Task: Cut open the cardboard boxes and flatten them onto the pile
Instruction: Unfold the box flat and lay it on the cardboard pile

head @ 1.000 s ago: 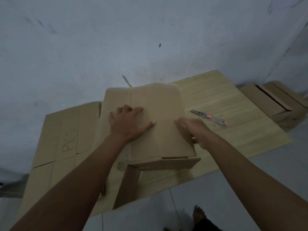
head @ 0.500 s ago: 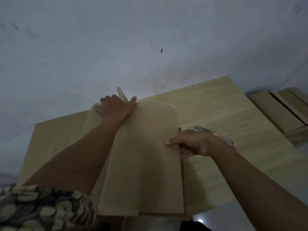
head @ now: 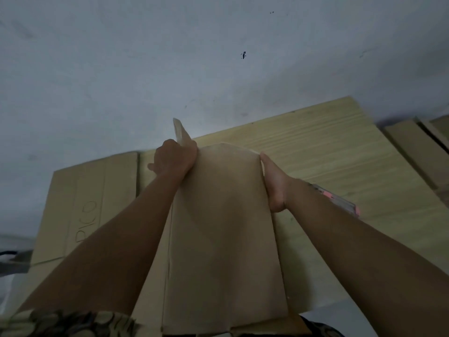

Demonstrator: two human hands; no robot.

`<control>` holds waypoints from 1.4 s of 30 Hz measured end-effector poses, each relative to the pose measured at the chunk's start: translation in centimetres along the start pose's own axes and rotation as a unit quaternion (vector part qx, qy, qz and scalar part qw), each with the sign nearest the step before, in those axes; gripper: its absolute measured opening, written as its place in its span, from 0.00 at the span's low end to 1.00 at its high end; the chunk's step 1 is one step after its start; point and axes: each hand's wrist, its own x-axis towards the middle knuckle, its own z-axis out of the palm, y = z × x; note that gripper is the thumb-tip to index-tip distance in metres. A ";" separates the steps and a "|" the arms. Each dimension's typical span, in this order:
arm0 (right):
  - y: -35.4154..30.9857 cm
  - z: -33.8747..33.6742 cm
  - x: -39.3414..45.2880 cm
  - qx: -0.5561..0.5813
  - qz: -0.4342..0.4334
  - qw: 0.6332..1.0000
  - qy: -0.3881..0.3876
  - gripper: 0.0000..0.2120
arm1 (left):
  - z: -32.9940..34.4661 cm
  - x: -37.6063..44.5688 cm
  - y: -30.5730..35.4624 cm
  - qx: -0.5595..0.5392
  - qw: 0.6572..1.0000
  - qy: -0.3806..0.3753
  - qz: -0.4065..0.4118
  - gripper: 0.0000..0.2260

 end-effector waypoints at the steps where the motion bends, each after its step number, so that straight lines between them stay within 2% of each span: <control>1: 0.6 -0.1 0.1 0.008 0.013 1.000 -0.013 0.41 | -0.2 -0.1 -0.2 -0.007 1.000 0.002 -0.001 0.22; 3: 1.9 -0.2 0.6 0.026 0.029 0.998 -0.040 0.37 | -0.3 -0.3 -0.3 -0.014 1.000 0.005 0.003 0.19; 5: 2.6 -0.1 1.1 0.026 0.021 0.998 -0.050 0.27 | -0.5 -0.6 -0.3 0.000 1.000 0.011 0.012 0.16; 7: 2.3 0.1 1.4 0.012 0.021 1.000 -0.019 0.17 | -0.8 -0.8 -0.6 0.017 0.999 0.030 0.030 0.14; 9: 1.4 0.2 1.0 -0.020 0.019 0.999 0.030 0.11 | -1.3 -0.8 -0.8 0.022 0.997 0.052 0.049 0.14; 13: -0.5 0.5 0.2 -0.038 -0.010 0.997 0.073 0.15 | -3.0 -1.2 0.1 0.029 0.993 0.074 0.090 0.12; 17: -1.9 0.8 -0.9 -0.043 -0.051 0.994 0.082 0.12 | -5.2 -1.6 0.4 -0.019 0.986 0.087 0.142 0.12; 21: -3.0 0.9 -2.4 -0.026 -0.083 0.992 0.094 0.14 | -7.1 -2.1 -0.3 -0.054 0.977 0.101 0.181 0.10; 25: -4.0 0.8 -3.8 -0.013 -0.139 0.985 0.099 0.09 | -8.4 -2.3 -2.0 -0.052 0.972 0.092 0.211 0.07; 27: -4.4 1.4 -5.1 0.037 -0.147 0.986 0.071 0.05 | -8.8 -2.1 -2.9 -0.018 0.966 0.103 0.236 0.07; 29: -4.5 1.9 -6.2 0.072 -0.158 0.984 0.049 0.17 | -9.0 -2.1 -3.4 0.015 0.957 0.132 0.257 0.08; 32: -4.5 2.5 -7.7 0.066 -0.167 0.984 0.004 0.37 | -8.8 -2.3 -3.5 0.037 0.947 0.172 0.270 0.09; 34: -4.5 3.0 -8.1 0.026 -0.183 0.983 -0.009 0.41 | -8.6 -2.6 -3.4 0.054 0.947 0.175 0.265 0.09; 35: -4.5 3.4 -8.2 -0.005 -0.194 0.981 -0.005 0.37 | -8.3 -2.7 -3.5 0.061 0.948 0.170 0.263 0.09; 38: -4.3 4.4 -7.6 -0.121 -0.195 0.972 0.053 0.11 | -7.3 -3.5 -3.6 0.060 0.955 0.139 0.257 0.12; 39: -3.9 4.4 -7.2 -0.144 -0.182 0.970 0.077 0.07 | -6.8 -3.9 -3.8 0.058 0.959 0.119 0.251 0.13; 41: -2.8 4.0 -6.3 -0.163 -0.166 0.965 0.118 0.06 | -5.7 -4.9 -4.4 0.060 0.969 0.065 0.233 0.18; 42: -2.1 3.5 -5.8 -0.162 -0.173 0.962 0.135 0.09 | -5.0 -5.4 -4.8 0.055 0.974 0.035 0.219 0.20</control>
